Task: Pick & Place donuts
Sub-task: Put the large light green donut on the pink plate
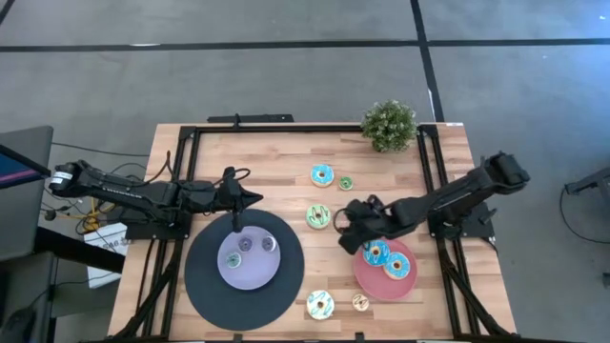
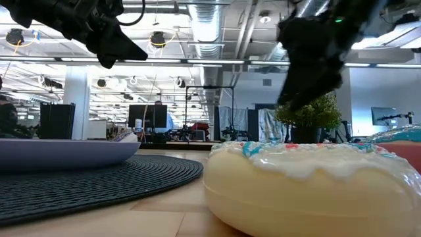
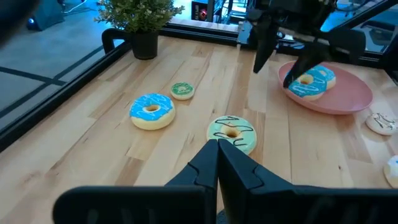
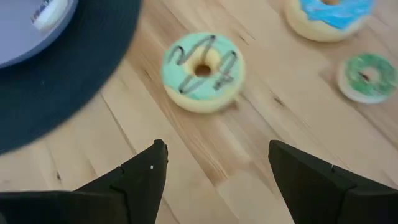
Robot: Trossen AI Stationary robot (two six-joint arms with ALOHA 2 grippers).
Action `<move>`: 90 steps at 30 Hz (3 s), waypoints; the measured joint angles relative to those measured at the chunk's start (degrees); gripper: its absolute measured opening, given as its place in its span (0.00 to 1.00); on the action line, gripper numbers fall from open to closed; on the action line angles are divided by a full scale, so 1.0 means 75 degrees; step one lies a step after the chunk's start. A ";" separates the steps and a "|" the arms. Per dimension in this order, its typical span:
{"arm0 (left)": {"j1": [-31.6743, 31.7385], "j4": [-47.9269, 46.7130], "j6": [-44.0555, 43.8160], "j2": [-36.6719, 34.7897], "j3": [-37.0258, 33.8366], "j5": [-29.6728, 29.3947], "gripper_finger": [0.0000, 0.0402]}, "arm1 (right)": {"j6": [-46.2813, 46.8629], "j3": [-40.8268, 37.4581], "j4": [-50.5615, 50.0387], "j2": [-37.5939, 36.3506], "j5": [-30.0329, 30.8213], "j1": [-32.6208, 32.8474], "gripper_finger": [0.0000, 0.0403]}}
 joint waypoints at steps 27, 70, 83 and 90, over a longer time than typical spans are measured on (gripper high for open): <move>0.0000 -0.0093 0.0000 0.0084 -0.0006 0.0182 0.00 | -0.1173 -0.0073 0.2523 0.0433 -0.0254 -0.1573 0.67; 0.0006 -0.0136 0.0153 0.0087 -0.0003 0.0170 0.00 | -0.1495 0.2227 -0.0664 0.2218 -0.2708 -0.1931 0.28; 0.0006 -0.0143 0.0146 0.0087 -0.0003 0.0185 0.00 | 0.2504 0.2100 -0.3068 0.0044 -0.1537 0.1943 0.27; 0.0006 -0.0111 0.0012 0.0087 -0.0003 0.0194 0.00 | 0.6091 0.1733 -0.3165 0.0560 -0.1292 0.3819 0.27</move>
